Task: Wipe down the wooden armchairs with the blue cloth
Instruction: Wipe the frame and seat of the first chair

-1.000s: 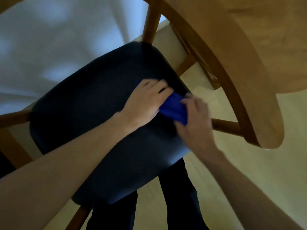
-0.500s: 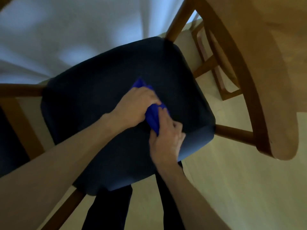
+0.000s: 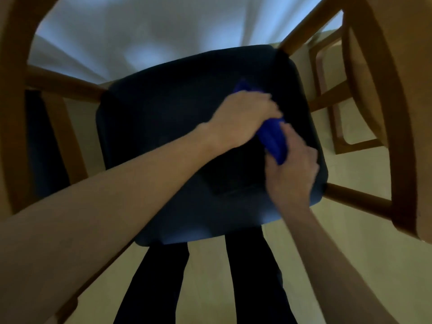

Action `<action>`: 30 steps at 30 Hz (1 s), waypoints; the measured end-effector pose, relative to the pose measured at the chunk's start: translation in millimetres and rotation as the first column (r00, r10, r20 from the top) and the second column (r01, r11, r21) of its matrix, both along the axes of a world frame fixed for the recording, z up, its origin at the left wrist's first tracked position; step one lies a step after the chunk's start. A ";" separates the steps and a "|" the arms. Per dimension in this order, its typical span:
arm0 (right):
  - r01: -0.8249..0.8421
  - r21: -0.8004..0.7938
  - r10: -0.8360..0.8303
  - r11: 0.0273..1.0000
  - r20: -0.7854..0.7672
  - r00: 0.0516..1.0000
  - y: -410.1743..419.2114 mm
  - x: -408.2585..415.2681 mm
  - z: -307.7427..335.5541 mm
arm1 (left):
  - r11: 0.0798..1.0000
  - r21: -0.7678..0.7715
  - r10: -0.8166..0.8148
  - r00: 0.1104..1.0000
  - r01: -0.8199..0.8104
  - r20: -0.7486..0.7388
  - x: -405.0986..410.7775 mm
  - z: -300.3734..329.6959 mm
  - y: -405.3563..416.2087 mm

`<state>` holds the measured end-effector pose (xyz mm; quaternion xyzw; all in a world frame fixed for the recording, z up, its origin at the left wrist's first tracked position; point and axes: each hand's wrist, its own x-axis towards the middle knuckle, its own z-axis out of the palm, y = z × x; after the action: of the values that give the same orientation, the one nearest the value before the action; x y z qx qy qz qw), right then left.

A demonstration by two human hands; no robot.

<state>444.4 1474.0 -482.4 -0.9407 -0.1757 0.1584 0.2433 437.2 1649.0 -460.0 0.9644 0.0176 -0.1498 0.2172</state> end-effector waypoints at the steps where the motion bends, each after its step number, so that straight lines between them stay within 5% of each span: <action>1: 0.077 -0.014 -0.077 0.997 0.007 0.997 -7.8 10.5 -3.3 | 0.998 0.003 -0.068 0.998 0.068 0.016 22.4 -7.6 -11.5; 4: 0.156 -0.119 -0.159 0.981 -0.019 0.987 -10.4 3.6 -14.2 | 0.979 -0.026 -0.203 0.979 0.203 0.007 37.4 -26.0 -21.6; 10: 0.020 -0.072 -0.028 0.997 -0.121 0.992 44.6 -112.9 -19.7 | 0.995 -0.068 -0.078 0.997 0.078 -0.004 -76.7 -24.0 36.7; 14: -0.079 -0.008 0.073 0.997 -0.293 0.953 84.0 -199.1 -13.5 | 0.998 0.056 0.019 0.979 -0.008 -0.205 -172.0 -2.7 73.0; 18: -0.260 0.139 0.295 0.956 -0.421 0.858 96.7 -225.0 -7.2 | 0.947 0.244 0.302 0.839 -0.210 -0.452 -222.7 6.2 76.2; 23: -0.623 0.270 0.674 0.734 -0.396 0.623 92.1 -125.7 1.0 | 0.690 0.216 0.702 0.566 -0.691 -0.432 -219.6 18.4 49.7; 26: -0.813 0.257 0.849 0.522 -0.250 0.466 130.3 -64.0 4.9 | 0.497 0.111 0.861 0.473 -0.861 -0.190 -211.8 25.1 30.7; 30: -0.968 0.074 0.968 0.238 -0.094 0.231 217.4 -59.6 0.0 | 0.221 0.098 0.975 0.221 -0.970 -0.014 -214.3 12.0 52.3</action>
<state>384.9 1691.4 -482.4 -0.6201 -0.7038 0.3306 0.1036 222.9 1701.3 -448.0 0.7438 0.6276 -0.0156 0.2295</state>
